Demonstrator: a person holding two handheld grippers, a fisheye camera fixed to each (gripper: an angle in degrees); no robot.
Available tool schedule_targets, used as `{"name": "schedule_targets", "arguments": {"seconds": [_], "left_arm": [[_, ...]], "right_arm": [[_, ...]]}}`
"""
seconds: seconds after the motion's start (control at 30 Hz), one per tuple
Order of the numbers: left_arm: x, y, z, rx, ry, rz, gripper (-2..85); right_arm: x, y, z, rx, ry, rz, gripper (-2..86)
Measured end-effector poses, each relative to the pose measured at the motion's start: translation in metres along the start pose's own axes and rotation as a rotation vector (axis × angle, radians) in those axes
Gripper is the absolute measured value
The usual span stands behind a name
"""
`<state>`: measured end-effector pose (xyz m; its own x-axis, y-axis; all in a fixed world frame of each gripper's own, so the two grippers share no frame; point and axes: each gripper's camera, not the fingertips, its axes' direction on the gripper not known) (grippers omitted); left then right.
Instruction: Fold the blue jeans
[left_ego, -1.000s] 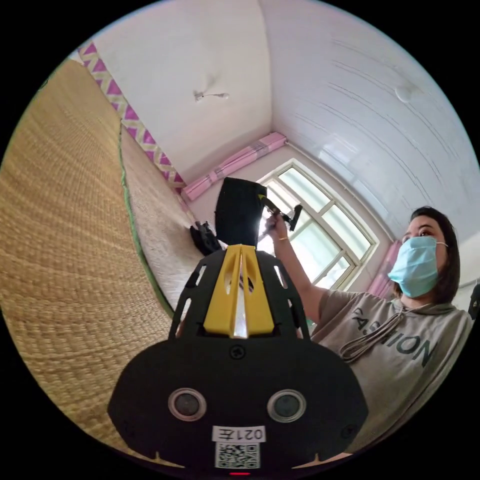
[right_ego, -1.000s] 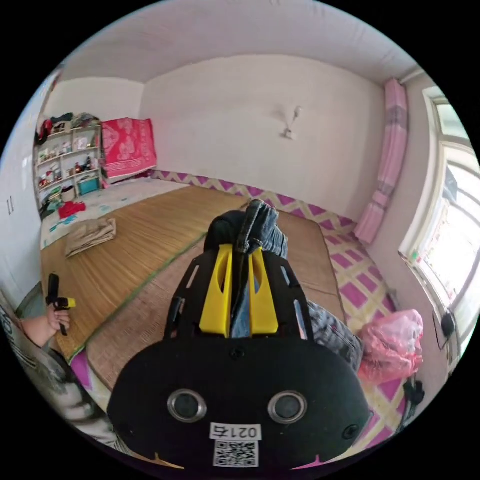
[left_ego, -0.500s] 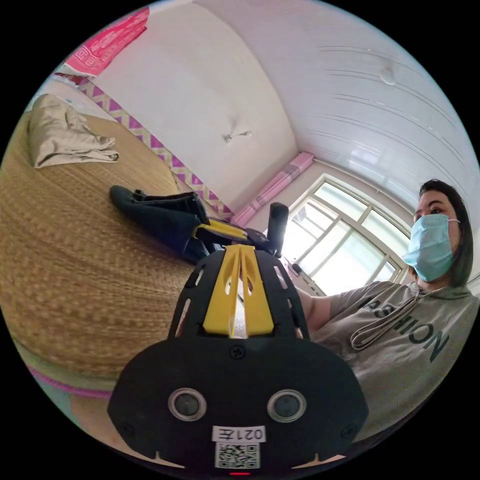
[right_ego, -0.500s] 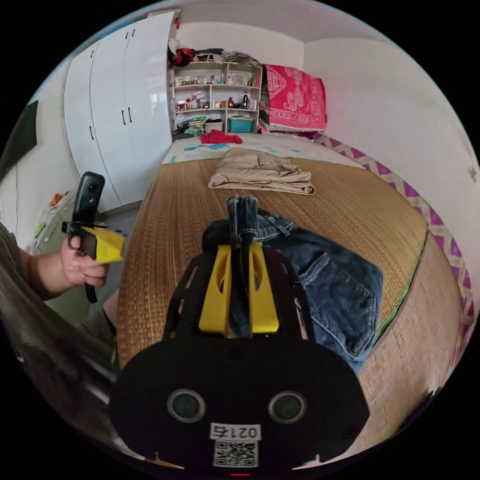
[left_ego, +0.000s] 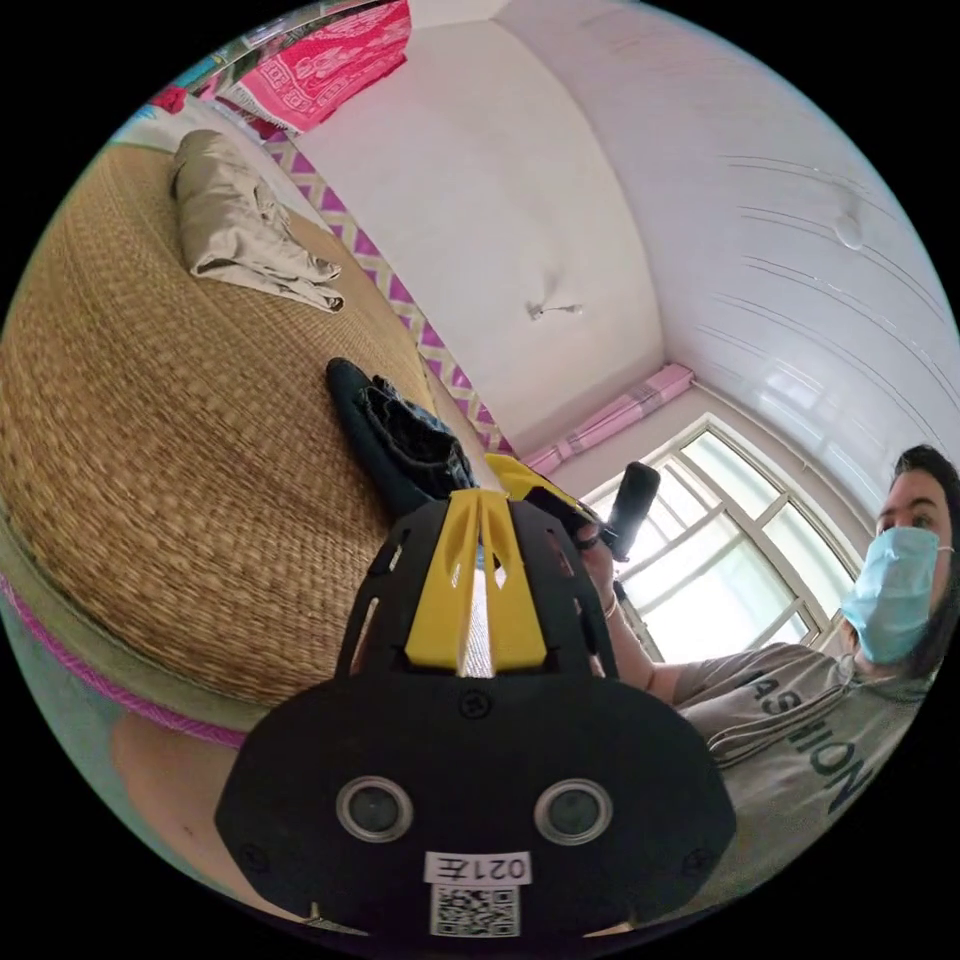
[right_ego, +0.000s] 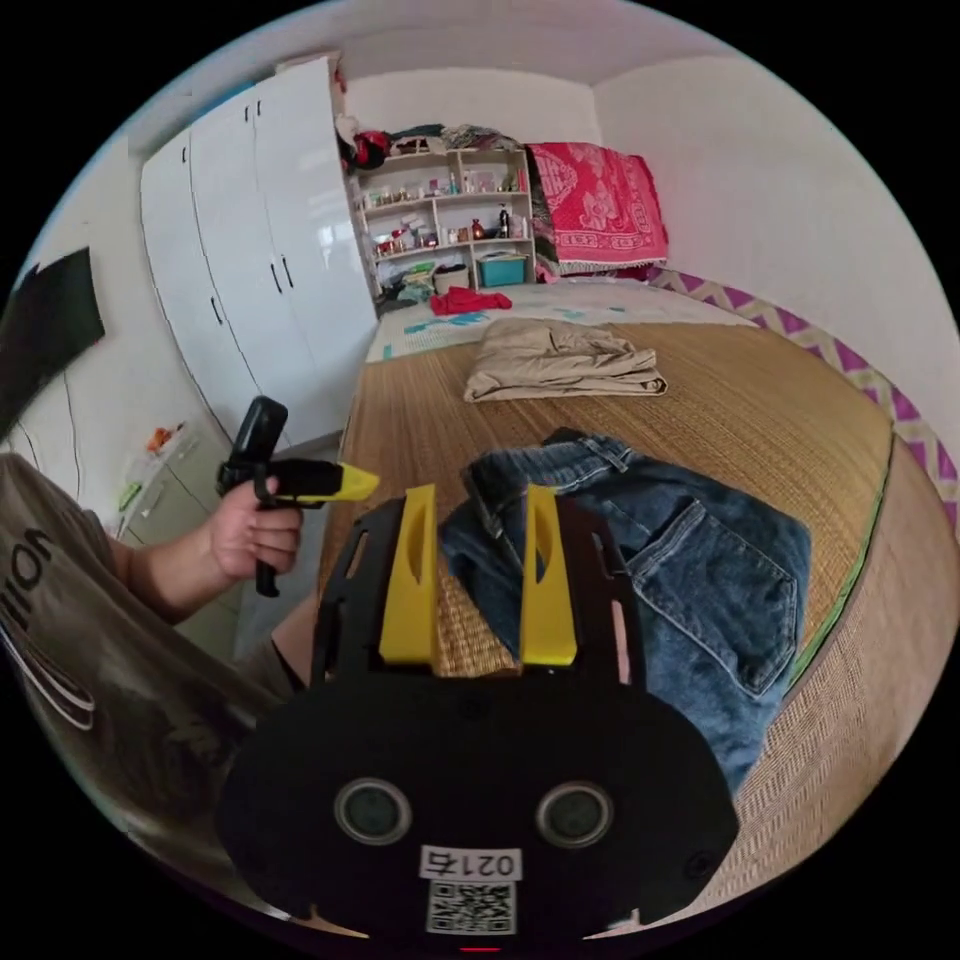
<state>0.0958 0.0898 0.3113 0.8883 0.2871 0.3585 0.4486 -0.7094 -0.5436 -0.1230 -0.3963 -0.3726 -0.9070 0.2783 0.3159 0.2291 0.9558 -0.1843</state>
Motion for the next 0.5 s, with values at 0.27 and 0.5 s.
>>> {"name": "schedule_targets", "arguments": {"seconds": [0.27,0.5], "left_arm": [[0.010,-0.026,0.023,-0.011,-0.097,-0.112,-0.9],[0.009,-0.049,0.075,-0.127,-0.167,-0.234,-0.9]], "right_arm": [[-0.005,0.029,0.029,-0.091,0.300,-0.123,8.6],[0.129,0.073,-0.107,0.249,-0.009,0.363,5.0]]}}
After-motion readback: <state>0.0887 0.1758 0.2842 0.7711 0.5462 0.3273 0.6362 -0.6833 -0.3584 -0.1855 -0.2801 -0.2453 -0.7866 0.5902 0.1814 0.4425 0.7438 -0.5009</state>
